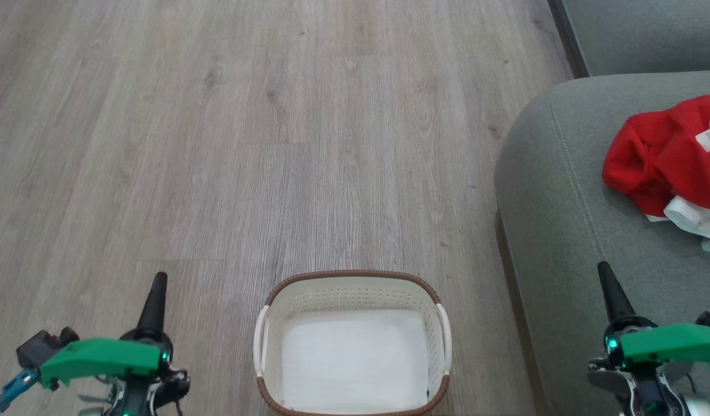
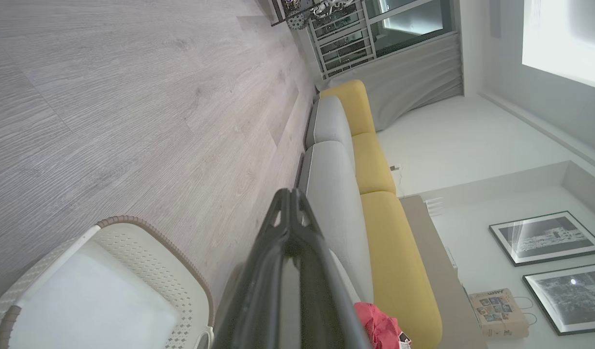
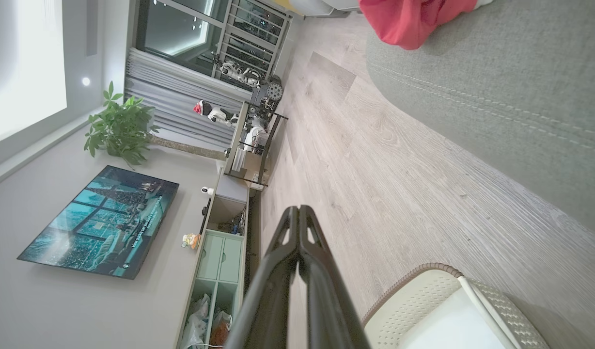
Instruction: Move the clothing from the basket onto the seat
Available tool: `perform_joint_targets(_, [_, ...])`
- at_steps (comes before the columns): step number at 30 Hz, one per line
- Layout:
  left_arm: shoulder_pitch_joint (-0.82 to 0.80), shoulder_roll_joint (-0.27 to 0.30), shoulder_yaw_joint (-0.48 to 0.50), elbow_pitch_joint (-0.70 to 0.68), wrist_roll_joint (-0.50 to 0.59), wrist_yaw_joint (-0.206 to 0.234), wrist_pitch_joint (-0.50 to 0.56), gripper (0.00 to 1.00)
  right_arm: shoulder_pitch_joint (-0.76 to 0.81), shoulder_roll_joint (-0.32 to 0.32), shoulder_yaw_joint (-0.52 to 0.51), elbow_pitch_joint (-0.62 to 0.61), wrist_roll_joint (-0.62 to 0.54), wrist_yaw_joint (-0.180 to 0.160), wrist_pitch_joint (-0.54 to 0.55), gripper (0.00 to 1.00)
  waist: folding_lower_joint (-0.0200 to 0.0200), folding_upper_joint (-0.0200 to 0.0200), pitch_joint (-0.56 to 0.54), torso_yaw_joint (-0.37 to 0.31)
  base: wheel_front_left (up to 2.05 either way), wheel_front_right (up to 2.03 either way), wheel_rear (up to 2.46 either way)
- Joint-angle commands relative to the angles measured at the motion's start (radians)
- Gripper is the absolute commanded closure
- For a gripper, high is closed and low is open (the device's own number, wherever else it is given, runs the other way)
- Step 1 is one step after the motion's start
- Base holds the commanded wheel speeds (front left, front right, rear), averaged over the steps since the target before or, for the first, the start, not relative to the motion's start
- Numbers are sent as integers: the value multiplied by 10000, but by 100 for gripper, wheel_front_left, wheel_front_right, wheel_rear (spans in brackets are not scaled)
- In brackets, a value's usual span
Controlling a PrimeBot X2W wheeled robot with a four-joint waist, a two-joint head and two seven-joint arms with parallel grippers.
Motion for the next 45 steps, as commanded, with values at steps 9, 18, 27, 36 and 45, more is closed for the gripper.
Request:
perform_joint_targets(9, [-692,-60,700,-234,-934,-223,301,100,-661,21,40,-168,1032,-1,254,100,0,-1,13,-77,0,0,0])
perform_joint_targets(18, [-765,-198,1010,-176,-1765,-330,563,100,-824,69,-8,-60,1946,-1,477,100,0,-1,27,-156,0,0,0])
perform_joint_targets(27, [-838,-336,1320,-118,-2595,-436,825,100,-987,118,-56,49,2860,-2,700,100,0,-1,41,-236,0,0,0])
perform_joint_targets(36, [-883,-421,1510,-83,-3096,-500,984,100,-1086,148,-87,114,3411,-2,836,100,0,-1,50,-284,0,0,0])
perform_joint_targets(45, [-883,-425,1516,-83,-3091,-500,989,100,-1086,152,-92,115,3406,-2,840,100,0,-1,50,-284,0,0,0])
